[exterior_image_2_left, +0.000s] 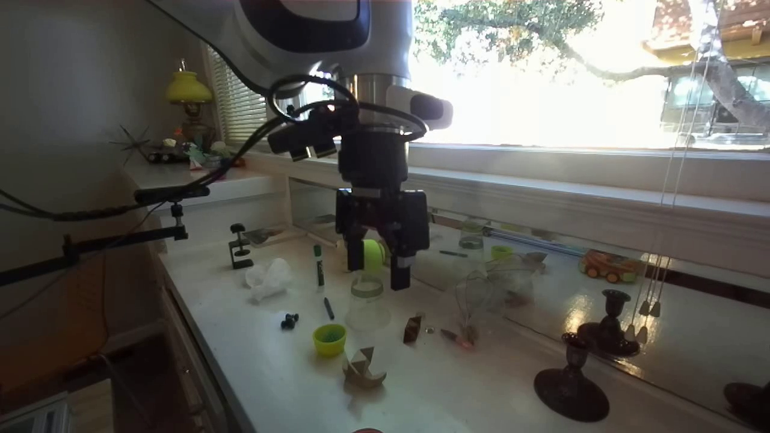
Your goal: Wipe the window with the paper towel
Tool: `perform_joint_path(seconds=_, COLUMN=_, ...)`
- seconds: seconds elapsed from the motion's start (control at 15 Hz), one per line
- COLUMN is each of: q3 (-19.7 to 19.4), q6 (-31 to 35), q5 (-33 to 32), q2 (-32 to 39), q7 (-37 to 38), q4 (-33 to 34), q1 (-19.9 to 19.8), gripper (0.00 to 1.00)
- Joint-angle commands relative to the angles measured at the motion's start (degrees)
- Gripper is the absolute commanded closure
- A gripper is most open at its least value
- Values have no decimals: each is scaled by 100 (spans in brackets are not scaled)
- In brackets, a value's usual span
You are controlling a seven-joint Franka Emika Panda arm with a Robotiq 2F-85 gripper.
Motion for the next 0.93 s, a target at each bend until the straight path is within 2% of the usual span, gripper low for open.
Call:
perform_joint_path(seconds=0.0, q3=-17, q6=-10, q5=-3, q2=0, q7=3, q4=7, q1=20, gripper=0)
perform_joint_path(seconds=0.33, q3=-75, q6=185, q5=2, q2=-67, q7=-132, q4=-29, q1=1, gripper=0)
perform_joint_path(seconds=0.73, q3=168, q6=898, q5=396, q2=87, q7=-694, q4=-61, q1=500, gripper=0)
perform_joint_path(seconds=0.87, q3=229, q6=1026, q5=718, q2=153, q7=-912, q4=-36, q1=696, gripper=0)
